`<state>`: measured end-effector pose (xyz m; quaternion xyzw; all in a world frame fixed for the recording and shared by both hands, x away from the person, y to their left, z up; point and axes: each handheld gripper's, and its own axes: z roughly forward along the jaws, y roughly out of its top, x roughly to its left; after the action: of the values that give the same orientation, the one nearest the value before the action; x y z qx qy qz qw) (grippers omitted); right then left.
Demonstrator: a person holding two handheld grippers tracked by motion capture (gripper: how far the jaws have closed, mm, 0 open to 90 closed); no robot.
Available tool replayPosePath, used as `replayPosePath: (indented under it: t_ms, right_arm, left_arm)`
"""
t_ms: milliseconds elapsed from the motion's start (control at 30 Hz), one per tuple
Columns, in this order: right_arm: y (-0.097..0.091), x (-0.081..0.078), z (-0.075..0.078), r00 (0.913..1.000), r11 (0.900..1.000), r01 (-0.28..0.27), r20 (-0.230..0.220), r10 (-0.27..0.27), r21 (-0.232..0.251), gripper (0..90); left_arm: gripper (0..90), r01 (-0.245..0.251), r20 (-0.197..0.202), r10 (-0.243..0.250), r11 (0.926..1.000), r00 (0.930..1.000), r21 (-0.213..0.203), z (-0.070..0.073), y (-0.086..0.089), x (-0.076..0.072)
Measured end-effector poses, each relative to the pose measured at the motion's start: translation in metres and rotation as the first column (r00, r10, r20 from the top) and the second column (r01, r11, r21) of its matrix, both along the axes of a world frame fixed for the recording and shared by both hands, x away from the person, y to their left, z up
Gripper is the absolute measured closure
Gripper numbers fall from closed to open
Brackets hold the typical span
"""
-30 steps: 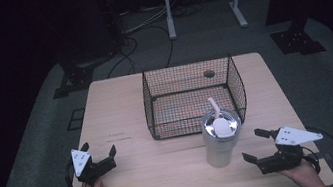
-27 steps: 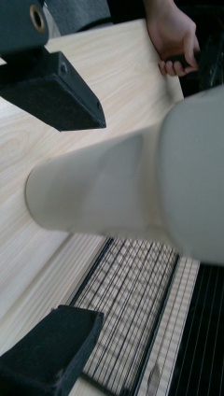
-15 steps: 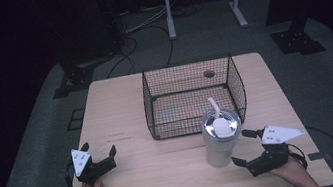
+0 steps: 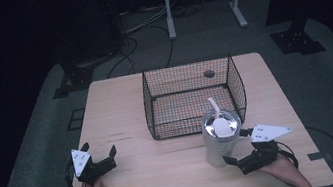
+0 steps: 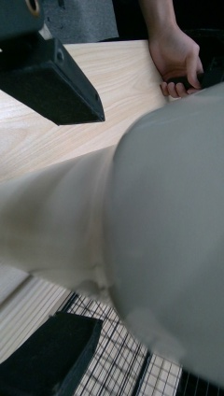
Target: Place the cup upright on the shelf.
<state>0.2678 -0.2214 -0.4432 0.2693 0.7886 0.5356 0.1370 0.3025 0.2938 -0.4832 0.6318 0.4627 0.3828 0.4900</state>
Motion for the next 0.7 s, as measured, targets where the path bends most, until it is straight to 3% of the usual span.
replayPosePath:
  t_ms: [133,700]
  right_arm:
    - [0.004,0.003,-0.001,0.9999,1.0000,-0.001,0.014,0.001,-0.002,2.2]
    - [0.021,0.015,-0.009,0.9968,0.9956,-0.006,0.080,-0.002,0.093,2.2]
  left_arm:
    - [0.0,0.000,0.000,0.000,1.0000,1.0000,0.001,0.000,0.000,0.000]
    - [0.0,0.001,0.001,-0.001,1.0000,1.0000,0.002,0.000,0.000,0.000]
